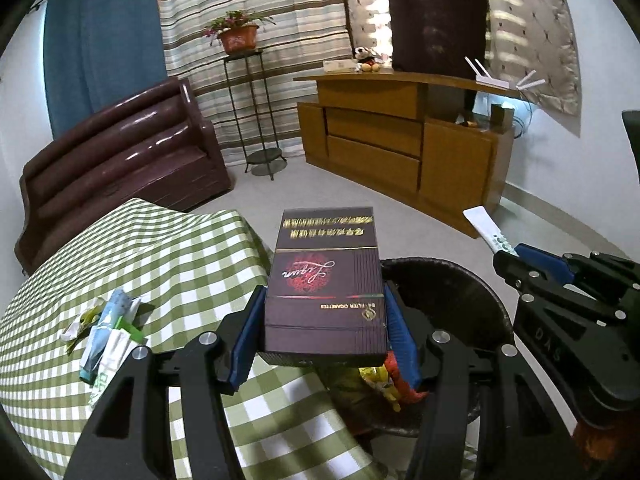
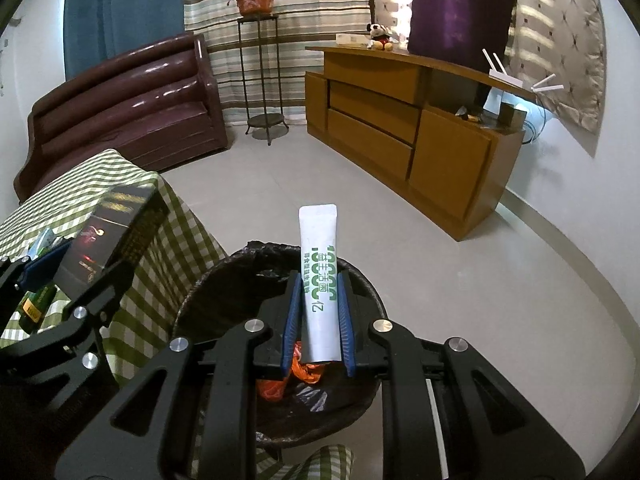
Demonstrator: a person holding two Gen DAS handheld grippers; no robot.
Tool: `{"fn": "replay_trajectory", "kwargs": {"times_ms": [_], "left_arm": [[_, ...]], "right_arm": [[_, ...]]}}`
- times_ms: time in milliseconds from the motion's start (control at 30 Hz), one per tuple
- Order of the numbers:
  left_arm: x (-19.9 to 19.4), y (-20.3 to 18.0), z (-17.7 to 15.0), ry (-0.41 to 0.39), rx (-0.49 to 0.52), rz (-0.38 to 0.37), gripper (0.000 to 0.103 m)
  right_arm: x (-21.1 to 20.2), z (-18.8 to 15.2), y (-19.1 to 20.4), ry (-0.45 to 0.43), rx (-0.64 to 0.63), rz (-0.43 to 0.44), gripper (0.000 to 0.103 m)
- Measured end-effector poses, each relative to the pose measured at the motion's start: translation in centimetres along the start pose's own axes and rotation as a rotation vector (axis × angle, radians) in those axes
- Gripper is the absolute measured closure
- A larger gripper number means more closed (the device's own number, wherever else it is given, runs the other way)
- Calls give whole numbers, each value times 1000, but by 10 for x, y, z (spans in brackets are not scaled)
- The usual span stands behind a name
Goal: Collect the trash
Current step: 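Open both grippers to drop the box and tube into the bin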
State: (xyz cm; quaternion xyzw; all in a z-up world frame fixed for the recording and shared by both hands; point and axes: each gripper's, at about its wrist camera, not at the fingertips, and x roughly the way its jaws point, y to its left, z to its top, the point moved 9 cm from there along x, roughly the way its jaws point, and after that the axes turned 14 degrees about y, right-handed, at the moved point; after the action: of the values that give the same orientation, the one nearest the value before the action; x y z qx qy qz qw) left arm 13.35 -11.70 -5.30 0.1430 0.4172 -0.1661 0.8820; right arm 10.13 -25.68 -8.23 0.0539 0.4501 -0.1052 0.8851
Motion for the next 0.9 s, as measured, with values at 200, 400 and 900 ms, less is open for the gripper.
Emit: {"fn": "replay_trajectory", "kwargs": {"times_ms": [200, 400, 900], "left_arm": [[5, -1, -2, 12, -2, 1, 41], [1, 3, 0, 11, -15, -3, 40], [-29, 39, -10, -6, -69, 39, 38]], "right_arm": [[3, 0, -4, 2, 15, 3, 73], [2, -1, -8, -5, 28, -3, 64], [-7, 0, 12, -19, 7, 14, 37]]}}
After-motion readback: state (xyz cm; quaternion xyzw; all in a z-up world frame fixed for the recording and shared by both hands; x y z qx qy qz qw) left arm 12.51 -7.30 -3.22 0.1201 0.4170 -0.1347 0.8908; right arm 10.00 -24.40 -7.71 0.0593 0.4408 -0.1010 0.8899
